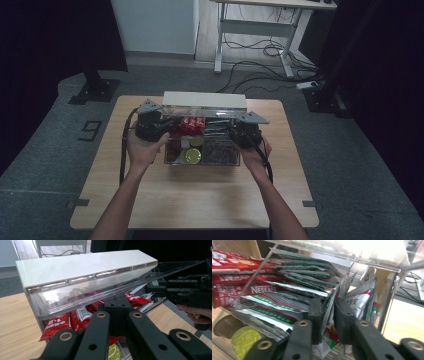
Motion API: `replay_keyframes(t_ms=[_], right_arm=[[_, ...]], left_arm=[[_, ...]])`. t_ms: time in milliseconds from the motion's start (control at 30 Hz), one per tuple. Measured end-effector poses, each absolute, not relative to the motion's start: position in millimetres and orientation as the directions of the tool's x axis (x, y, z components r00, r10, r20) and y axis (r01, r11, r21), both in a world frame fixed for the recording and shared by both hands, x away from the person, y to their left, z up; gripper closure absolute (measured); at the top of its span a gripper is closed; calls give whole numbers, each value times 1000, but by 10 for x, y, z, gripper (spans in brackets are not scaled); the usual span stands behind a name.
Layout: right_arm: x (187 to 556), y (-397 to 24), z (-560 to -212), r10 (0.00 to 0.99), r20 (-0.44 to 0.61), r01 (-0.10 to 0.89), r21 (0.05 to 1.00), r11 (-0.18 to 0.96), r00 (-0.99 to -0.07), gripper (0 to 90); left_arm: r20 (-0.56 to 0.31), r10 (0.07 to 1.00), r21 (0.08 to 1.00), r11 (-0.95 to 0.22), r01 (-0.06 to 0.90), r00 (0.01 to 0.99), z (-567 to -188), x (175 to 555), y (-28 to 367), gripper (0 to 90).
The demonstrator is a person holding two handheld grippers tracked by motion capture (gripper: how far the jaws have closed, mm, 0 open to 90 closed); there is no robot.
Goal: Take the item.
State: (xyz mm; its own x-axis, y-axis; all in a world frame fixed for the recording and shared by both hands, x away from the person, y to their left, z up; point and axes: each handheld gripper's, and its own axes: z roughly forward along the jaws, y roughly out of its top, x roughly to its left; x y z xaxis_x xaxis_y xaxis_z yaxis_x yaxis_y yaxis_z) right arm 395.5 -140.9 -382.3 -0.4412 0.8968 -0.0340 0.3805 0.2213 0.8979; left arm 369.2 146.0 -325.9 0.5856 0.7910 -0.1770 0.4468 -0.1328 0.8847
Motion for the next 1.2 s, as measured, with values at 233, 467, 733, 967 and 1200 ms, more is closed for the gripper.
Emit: replay_keyframes(t_ms=[233,467,733,967,1200], right_arm=[[3906,-1498,-3800,891,18,379,908,175,-454,887],[3792,-1564,-3741,881,27,344,926,156,-472,888],[3602,-1634,-3656,866,20,291,946,145,-499,889],[3533,-1675,-3644,863,20,269,954,135,-505,889],[3456,-1741,-3615,856,17,241,962,127,-517,889]], left_arm=[[-176,792,885,-133,446,585,-3258,3690,1458,900],[-178,792,885,-130,446,584,-3262,3693,1449,900],[-185,789,886,-124,447,586,-3261,3699,1435,900],[-183,788,886,-126,446,587,-3259,3700,1429,900],[-185,788,888,-122,443,587,-3252,3698,1436,900]])
